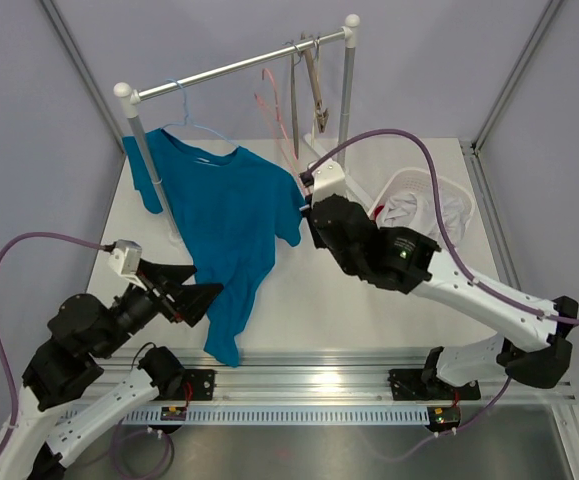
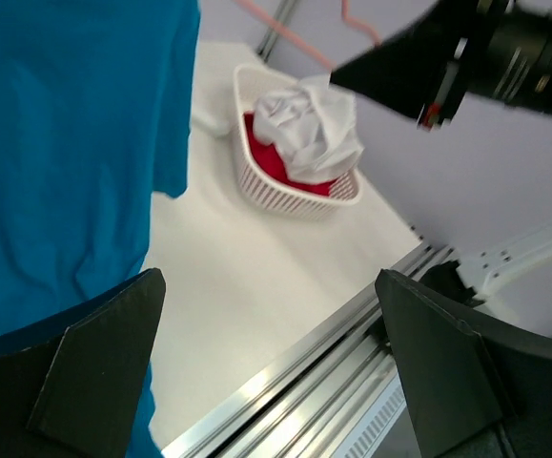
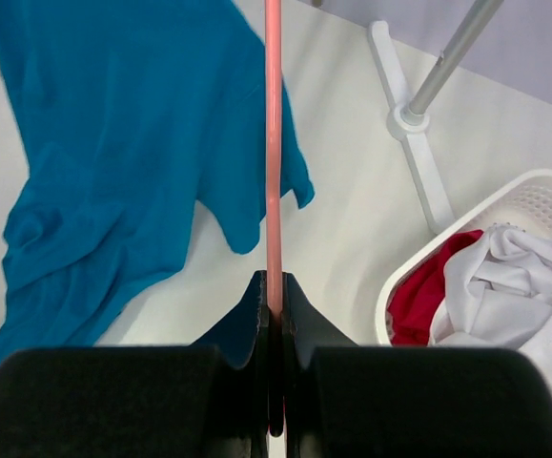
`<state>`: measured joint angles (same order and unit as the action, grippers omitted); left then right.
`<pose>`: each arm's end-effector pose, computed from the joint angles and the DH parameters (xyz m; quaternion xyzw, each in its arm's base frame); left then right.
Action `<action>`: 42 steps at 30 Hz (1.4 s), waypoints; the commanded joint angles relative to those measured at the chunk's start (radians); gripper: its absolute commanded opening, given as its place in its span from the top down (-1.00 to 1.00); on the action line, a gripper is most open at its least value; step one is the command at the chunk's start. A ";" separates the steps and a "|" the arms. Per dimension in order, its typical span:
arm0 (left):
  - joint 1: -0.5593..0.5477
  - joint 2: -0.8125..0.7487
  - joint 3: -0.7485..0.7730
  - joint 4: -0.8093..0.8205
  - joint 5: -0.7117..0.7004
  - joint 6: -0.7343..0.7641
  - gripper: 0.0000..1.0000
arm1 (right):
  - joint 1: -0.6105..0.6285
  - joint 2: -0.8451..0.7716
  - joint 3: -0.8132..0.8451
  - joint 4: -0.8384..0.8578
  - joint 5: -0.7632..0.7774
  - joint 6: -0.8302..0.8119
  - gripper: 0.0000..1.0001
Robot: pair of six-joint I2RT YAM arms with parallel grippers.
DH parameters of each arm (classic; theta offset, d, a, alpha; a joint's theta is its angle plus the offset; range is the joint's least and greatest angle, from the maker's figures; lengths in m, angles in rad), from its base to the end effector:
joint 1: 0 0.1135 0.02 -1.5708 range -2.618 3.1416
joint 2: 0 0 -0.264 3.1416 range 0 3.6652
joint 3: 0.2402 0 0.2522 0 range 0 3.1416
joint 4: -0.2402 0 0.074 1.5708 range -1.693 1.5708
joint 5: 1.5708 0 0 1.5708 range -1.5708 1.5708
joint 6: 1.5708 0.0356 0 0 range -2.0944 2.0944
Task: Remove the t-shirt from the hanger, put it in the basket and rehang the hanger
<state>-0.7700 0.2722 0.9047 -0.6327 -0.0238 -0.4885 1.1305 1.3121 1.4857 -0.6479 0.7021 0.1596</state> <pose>0.0274 -0.0254 0.3777 0.0909 0.7013 -0.4093 0.5765 0.1373 0.2375 0.4239 -0.2154 0.7924 0.0597 0.5675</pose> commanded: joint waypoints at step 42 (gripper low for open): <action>0.037 -0.061 -0.171 0.014 -0.045 0.082 -0.98 | -0.224 0.076 0.182 0.159 -0.660 -0.129 0.31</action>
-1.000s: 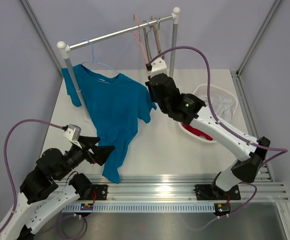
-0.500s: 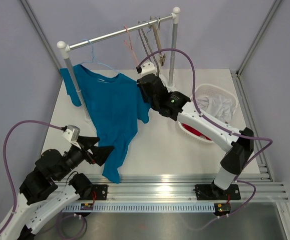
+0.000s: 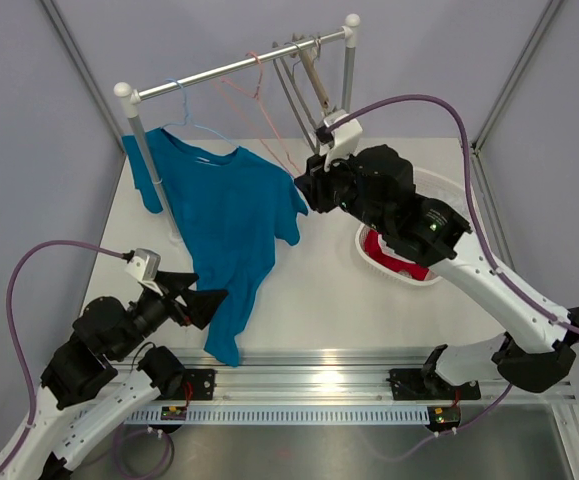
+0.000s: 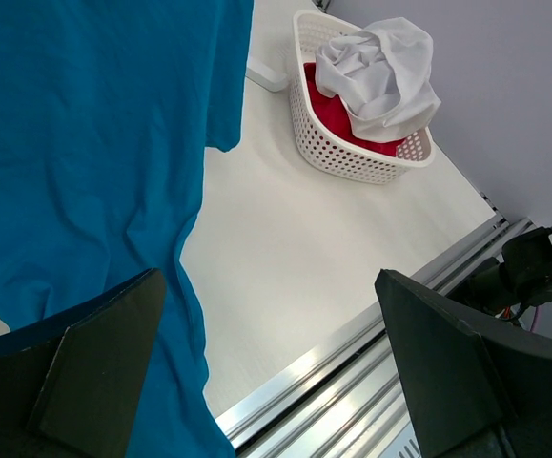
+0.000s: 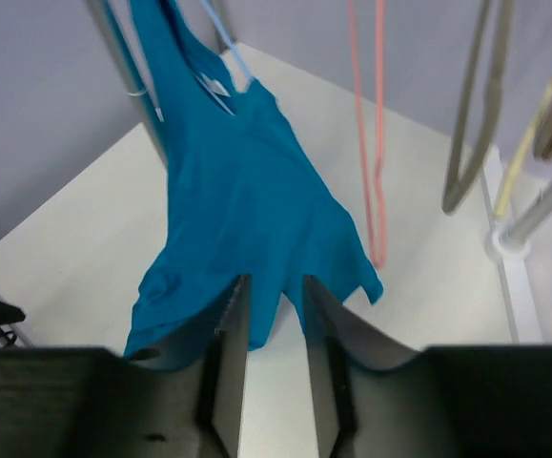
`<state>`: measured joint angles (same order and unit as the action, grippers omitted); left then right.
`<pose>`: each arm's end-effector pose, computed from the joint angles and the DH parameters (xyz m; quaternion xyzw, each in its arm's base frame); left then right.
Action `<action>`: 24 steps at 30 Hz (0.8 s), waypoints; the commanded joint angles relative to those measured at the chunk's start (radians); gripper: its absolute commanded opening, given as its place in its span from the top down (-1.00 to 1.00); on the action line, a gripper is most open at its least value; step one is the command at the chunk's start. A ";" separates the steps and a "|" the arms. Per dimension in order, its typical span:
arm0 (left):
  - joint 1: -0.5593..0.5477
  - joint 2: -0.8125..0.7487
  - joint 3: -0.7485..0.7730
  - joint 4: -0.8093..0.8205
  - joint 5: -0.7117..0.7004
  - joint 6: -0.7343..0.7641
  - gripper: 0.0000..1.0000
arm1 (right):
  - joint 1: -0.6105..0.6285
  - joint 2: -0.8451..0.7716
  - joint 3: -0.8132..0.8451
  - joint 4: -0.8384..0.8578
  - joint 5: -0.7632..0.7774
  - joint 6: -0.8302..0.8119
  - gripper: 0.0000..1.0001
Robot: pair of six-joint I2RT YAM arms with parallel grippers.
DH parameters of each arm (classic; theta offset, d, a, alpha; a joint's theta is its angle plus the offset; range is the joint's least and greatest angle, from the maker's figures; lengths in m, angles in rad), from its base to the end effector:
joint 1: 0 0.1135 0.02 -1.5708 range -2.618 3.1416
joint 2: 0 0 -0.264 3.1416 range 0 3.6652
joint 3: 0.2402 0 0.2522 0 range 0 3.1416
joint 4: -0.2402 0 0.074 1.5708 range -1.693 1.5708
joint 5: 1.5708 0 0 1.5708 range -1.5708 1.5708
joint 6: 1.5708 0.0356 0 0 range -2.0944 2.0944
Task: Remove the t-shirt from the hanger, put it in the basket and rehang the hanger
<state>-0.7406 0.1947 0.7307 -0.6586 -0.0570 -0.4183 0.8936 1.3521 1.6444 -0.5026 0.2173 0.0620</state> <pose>0.0380 -0.0320 0.3279 0.1015 0.7421 -0.3447 0.5658 0.1854 0.2184 0.4765 -0.2498 0.7345 0.2127 0.5940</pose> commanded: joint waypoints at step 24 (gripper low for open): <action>0.041 0.037 -0.005 0.054 0.046 0.021 -0.98 | -0.102 0.483 0.416 -0.001 -0.364 -0.188 -0.12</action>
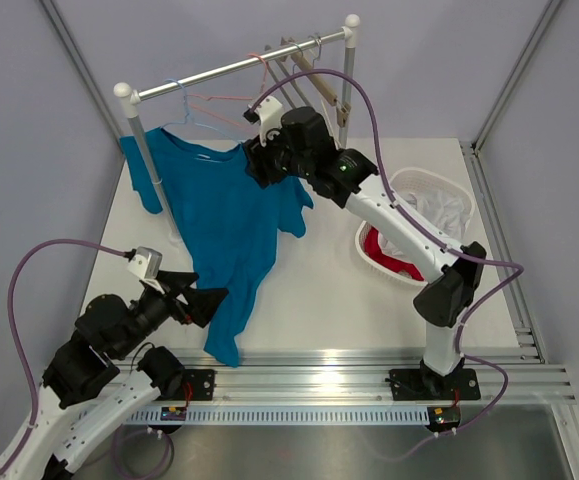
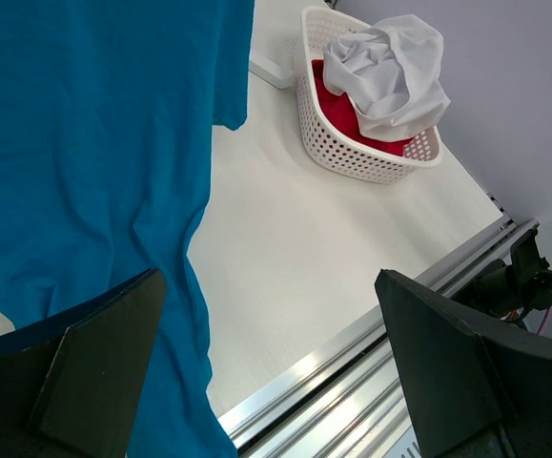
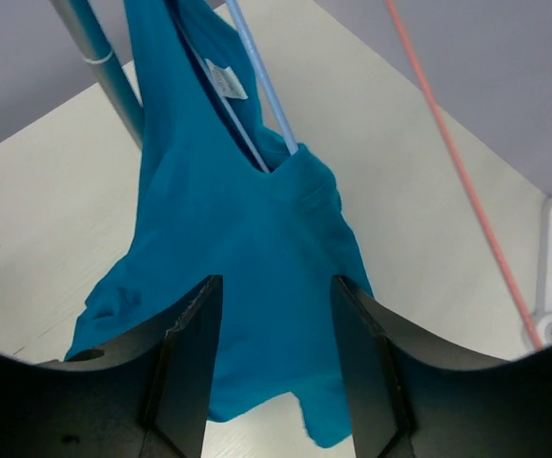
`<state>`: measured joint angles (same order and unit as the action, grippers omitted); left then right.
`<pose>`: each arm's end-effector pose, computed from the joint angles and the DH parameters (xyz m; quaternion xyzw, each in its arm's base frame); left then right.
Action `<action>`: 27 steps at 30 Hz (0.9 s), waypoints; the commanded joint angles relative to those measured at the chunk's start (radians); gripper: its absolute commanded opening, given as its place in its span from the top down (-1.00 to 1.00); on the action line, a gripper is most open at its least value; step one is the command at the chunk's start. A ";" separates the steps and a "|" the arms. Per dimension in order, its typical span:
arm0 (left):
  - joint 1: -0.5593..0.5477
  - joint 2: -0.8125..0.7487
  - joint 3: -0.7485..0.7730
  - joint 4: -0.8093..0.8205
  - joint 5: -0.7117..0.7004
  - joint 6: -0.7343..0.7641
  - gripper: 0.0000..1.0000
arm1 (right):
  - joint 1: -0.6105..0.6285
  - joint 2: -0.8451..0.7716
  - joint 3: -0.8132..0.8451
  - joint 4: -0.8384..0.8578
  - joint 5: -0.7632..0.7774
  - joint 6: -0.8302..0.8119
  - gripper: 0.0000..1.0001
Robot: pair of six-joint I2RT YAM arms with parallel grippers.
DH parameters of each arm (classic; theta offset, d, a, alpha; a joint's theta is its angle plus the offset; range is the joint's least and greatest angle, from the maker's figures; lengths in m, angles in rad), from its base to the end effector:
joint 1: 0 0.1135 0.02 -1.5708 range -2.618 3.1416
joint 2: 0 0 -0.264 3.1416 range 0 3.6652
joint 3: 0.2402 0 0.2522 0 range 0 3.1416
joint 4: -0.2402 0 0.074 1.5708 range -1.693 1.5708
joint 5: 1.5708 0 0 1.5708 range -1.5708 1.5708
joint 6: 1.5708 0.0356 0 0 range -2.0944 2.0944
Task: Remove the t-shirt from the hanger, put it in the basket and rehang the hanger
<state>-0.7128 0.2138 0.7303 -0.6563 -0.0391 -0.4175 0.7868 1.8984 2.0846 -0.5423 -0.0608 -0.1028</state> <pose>0.0417 -0.0342 0.3274 0.0983 0.7483 -0.3388 0.5618 0.3072 0.3111 0.4296 -0.3688 0.7335 0.2148 0.5290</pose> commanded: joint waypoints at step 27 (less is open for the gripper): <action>0.072 0.055 -0.003 0.069 0.064 0.025 -0.98 | -0.064 0.011 -0.034 0.146 -0.246 0.097 0.39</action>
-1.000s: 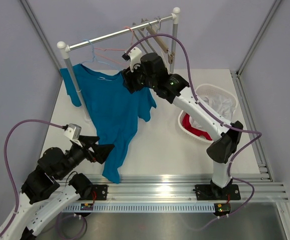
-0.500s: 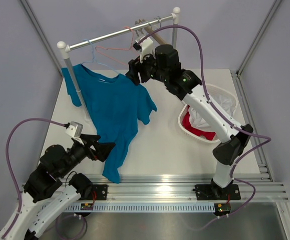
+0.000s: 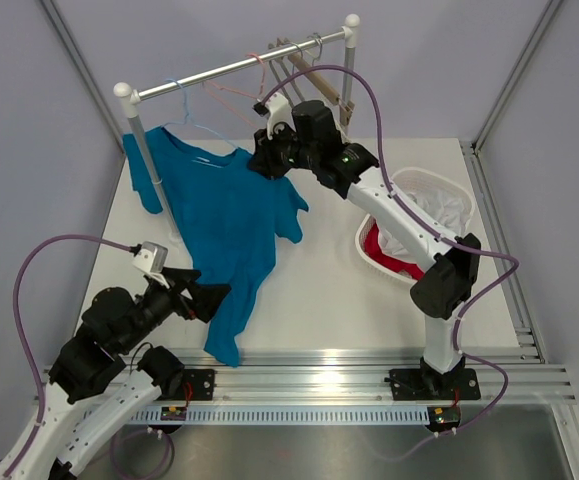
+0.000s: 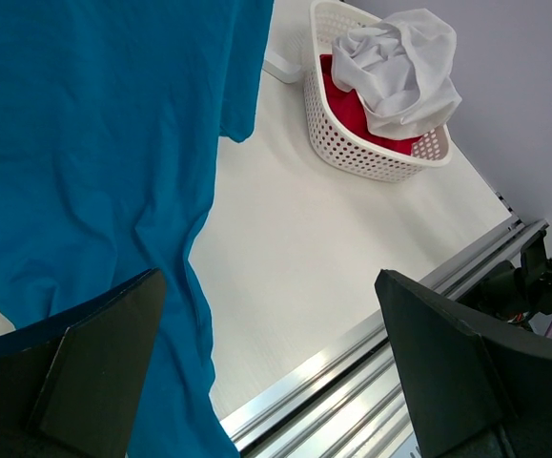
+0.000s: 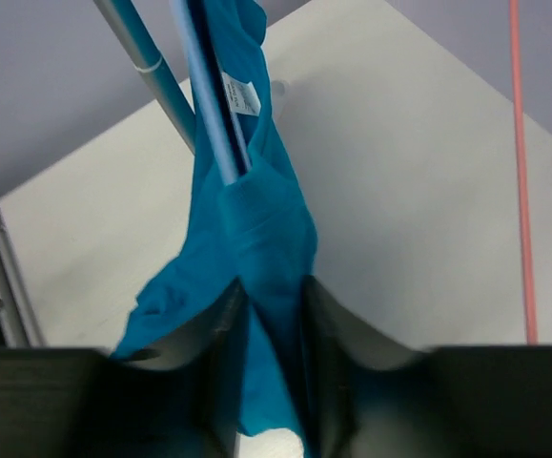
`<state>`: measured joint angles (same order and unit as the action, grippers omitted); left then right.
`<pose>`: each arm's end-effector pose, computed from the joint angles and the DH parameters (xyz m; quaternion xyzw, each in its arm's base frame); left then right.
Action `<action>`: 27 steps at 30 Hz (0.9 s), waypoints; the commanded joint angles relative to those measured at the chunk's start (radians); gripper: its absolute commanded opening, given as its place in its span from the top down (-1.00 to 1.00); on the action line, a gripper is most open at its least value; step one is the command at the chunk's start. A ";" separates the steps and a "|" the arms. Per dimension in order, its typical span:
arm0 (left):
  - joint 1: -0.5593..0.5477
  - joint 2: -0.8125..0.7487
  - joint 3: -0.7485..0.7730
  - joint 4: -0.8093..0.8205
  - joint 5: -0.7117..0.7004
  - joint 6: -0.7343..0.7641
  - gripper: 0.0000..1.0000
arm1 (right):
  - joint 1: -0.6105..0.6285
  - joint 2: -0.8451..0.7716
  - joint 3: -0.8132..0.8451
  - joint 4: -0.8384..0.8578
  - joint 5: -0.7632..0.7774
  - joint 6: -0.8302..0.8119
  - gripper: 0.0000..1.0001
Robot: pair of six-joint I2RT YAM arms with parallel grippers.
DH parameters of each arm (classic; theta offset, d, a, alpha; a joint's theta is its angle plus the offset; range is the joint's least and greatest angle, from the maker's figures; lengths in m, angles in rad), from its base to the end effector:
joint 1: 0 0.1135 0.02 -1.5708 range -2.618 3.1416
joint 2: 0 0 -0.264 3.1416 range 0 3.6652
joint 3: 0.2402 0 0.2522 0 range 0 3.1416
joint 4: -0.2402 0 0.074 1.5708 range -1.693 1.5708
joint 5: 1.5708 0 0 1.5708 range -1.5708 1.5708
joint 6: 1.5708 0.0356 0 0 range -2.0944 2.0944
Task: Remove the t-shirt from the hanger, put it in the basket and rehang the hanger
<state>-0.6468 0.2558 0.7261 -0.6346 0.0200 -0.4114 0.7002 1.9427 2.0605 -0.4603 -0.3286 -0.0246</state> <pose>0.0506 -0.0391 0.3269 0.0960 0.7567 -0.3330 0.5544 0.3395 0.3011 0.4117 -0.3740 0.7205 0.3145 0.4921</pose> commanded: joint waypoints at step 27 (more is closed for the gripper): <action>0.009 0.325 0.289 0.409 -0.190 -0.216 -0.98 | 0.243 -0.340 -0.514 0.652 0.557 0.072 1.00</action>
<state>-0.6437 0.5423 0.9585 -0.3538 -0.1223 -0.5884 0.9367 1.6337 1.5536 0.0486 0.1802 0.0189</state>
